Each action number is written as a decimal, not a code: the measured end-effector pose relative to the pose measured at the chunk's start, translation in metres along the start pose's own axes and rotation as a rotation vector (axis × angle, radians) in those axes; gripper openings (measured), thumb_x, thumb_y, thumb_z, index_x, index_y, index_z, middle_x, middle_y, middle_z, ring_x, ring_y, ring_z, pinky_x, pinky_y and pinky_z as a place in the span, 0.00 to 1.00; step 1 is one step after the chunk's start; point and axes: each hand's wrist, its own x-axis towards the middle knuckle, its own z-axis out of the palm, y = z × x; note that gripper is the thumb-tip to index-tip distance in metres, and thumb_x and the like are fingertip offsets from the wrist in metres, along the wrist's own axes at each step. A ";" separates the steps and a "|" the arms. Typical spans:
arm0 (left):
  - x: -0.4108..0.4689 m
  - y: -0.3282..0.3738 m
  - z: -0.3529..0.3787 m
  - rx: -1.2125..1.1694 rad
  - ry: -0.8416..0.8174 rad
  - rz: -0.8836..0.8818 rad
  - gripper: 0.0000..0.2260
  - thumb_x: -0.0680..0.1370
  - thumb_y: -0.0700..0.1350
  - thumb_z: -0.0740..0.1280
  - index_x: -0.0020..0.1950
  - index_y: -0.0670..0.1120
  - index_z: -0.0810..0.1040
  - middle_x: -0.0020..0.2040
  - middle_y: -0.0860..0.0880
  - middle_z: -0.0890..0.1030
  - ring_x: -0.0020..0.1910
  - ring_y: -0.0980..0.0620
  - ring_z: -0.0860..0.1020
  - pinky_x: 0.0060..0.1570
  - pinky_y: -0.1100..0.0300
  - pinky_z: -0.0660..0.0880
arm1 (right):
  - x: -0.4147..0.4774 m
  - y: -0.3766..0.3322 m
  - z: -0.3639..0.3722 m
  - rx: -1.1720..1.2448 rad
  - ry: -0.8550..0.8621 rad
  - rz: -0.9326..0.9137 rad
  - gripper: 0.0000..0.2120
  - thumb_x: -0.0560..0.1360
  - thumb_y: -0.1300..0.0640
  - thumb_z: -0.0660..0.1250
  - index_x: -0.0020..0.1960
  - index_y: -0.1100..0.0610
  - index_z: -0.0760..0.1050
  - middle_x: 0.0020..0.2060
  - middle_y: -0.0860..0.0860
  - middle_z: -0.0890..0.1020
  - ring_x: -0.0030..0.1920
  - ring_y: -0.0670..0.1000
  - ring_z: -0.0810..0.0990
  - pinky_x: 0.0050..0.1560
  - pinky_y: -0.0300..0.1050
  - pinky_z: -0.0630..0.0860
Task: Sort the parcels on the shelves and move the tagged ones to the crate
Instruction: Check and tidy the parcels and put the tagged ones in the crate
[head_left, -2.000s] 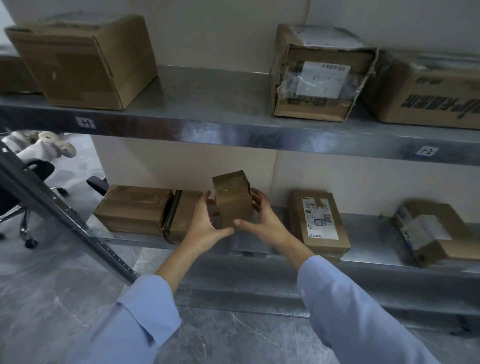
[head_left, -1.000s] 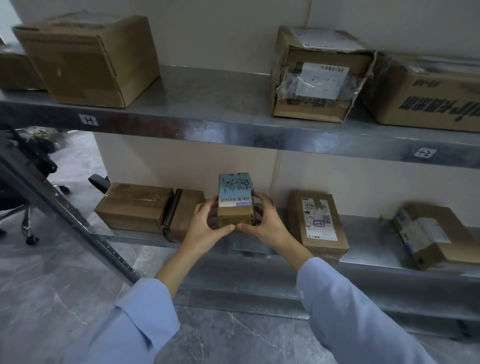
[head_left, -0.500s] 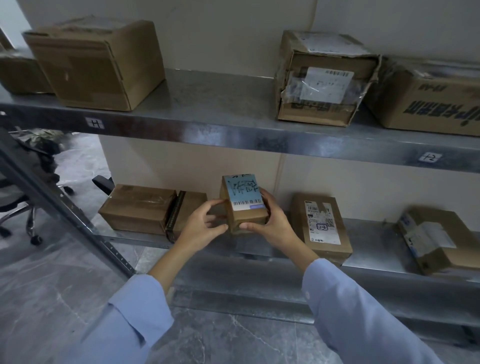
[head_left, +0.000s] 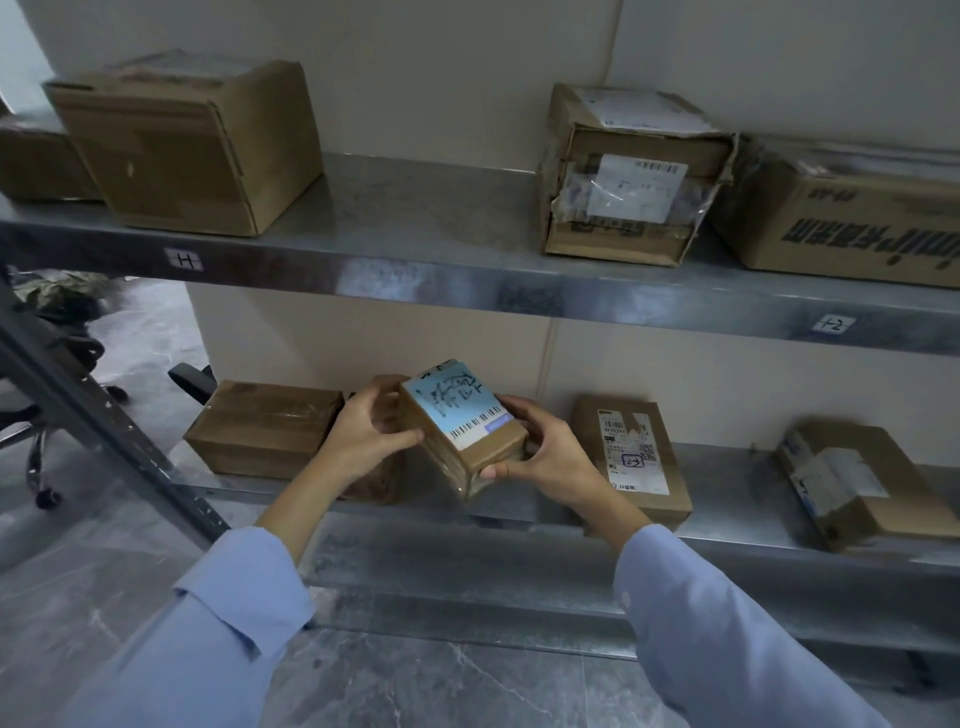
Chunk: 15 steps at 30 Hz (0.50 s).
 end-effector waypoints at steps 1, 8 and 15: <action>-0.001 0.000 0.000 -0.027 0.027 0.001 0.26 0.68 0.28 0.75 0.59 0.49 0.74 0.57 0.46 0.80 0.58 0.52 0.79 0.59 0.55 0.76 | 0.000 -0.001 -0.001 -0.035 0.022 -0.007 0.40 0.60 0.62 0.83 0.69 0.55 0.71 0.60 0.48 0.80 0.62 0.46 0.77 0.61 0.40 0.76; -0.009 0.002 -0.005 -0.030 0.110 0.062 0.22 0.68 0.30 0.75 0.53 0.49 0.72 0.57 0.51 0.80 0.54 0.61 0.80 0.51 0.65 0.78 | -0.003 0.001 -0.003 -0.141 0.203 -0.040 0.34 0.58 0.56 0.84 0.62 0.55 0.76 0.54 0.45 0.82 0.57 0.44 0.80 0.56 0.34 0.75; -0.017 0.000 -0.013 0.042 0.104 0.059 0.24 0.70 0.32 0.75 0.58 0.51 0.73 0.58 0.56 0.80 0.60 0.61 0.77 0.56 0.64 0.74 | -0.007 0.000 -0.004 -0.139 0.195 -0.092 0.33 0.61 0.59 0.82 0.64 0.50 0.75 0.58 0.45 0.74 0.56 0.41 0.77 0.54 0.34 0.77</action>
